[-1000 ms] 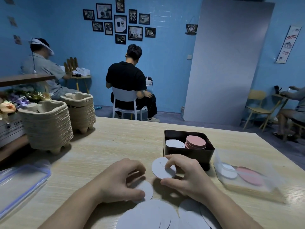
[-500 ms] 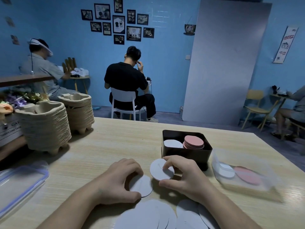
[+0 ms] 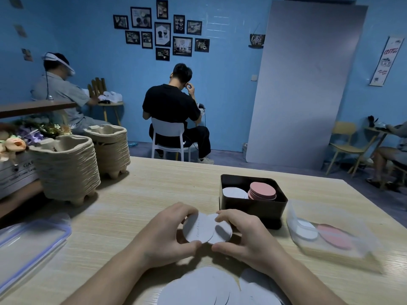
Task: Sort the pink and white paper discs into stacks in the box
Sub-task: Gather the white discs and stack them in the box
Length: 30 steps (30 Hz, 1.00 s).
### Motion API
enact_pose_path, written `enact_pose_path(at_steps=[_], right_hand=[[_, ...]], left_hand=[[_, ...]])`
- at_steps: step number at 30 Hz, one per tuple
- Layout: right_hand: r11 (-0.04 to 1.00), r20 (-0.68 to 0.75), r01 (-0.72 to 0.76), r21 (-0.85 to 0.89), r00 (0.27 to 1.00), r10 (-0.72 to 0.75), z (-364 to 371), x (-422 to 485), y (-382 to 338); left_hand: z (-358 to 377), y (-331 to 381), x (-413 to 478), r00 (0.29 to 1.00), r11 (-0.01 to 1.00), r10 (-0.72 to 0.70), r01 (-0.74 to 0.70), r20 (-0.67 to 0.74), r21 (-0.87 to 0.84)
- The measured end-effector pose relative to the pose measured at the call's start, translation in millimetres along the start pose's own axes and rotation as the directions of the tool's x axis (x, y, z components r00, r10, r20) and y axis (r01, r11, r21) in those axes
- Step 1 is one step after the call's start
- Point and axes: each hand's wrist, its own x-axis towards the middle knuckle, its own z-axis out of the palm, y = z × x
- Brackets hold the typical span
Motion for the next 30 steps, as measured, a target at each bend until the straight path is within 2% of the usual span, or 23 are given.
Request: enact_pose_path(at_steps=[5,11,16,30], right_hand=[[0.999,0.029,0.034,0.002,0.999,-0.034,2.5,0.9,-0.6],[1.000,-0.015,0.016,0.015,1.000,-0.016,-0.5,-0.7,-0.4],[0.999,-0.050,0.016,0.036,0.999,-0.014,-1.9,-0.5,-2.0],[0.999,-0.049,0.027,0.044,0.999,-0.024,1.5,1.5,-5.9]], left_hand=[[3.1,4.9,1.8,0.999,0.999,0.015,-0.017,0.034,0.043],[-0.8,0.8,-2.1,1.000,0.999,-0.007,0.007,-0.019,-0.036],[-0.2,2.9,-2.2,0.995,0.997,0.052,-0.057,-0.089,-0.055],[4.5,9.4,0.9,0.991,0.982,0.112,-0.122,-0.078,-0.142]])
